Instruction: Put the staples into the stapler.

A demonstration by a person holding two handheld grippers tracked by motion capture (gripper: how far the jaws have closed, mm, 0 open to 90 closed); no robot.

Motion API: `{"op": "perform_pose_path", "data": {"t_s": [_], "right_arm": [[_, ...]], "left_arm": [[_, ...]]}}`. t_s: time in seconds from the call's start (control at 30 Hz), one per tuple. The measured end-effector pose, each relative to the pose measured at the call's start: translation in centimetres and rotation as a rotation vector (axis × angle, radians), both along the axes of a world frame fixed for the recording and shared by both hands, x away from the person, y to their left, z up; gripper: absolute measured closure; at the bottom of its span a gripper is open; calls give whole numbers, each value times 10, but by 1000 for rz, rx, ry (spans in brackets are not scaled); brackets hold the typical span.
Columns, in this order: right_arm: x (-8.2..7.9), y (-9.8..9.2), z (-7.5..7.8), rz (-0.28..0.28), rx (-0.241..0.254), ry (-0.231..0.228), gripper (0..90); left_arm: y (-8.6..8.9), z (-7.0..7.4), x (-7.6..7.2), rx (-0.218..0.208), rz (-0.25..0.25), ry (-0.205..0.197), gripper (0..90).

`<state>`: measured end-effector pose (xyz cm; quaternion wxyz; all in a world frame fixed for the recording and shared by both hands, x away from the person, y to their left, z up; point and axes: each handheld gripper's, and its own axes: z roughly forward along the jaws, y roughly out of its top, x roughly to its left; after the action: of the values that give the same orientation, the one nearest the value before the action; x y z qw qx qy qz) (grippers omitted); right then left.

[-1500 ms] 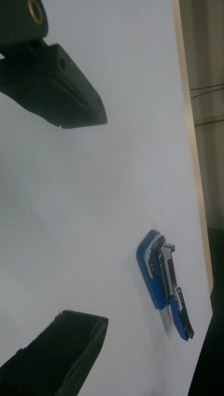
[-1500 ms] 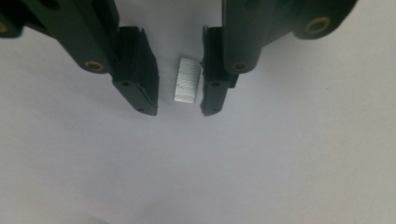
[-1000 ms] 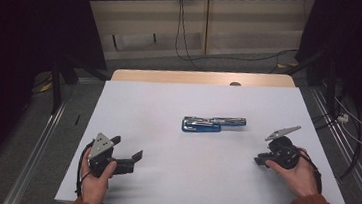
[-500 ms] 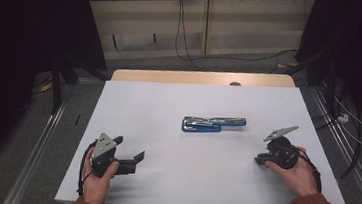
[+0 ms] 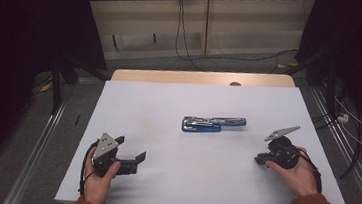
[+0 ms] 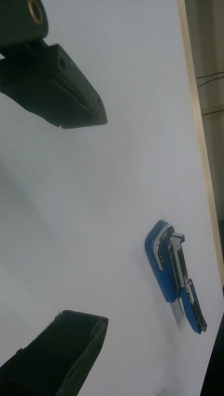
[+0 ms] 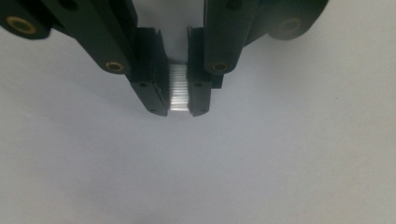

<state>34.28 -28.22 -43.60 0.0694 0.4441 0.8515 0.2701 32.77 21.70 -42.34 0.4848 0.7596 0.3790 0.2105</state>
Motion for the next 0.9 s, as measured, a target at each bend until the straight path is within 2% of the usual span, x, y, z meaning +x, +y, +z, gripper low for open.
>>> {"op": "perform_pose_path", "data": {"t_s": [0.47,0.63,0.9], "right_arm": [[0,-5,5,-19,26,-47,792],[1,-2,9,-9,70,-83,793],[1,-2,11,6,81,-115,793]], "left_arm": [[0,0,0,-5,0,6,45],[0,0,1,-2,3,6,45],[0,0,0,-2,6,4,44]]}}
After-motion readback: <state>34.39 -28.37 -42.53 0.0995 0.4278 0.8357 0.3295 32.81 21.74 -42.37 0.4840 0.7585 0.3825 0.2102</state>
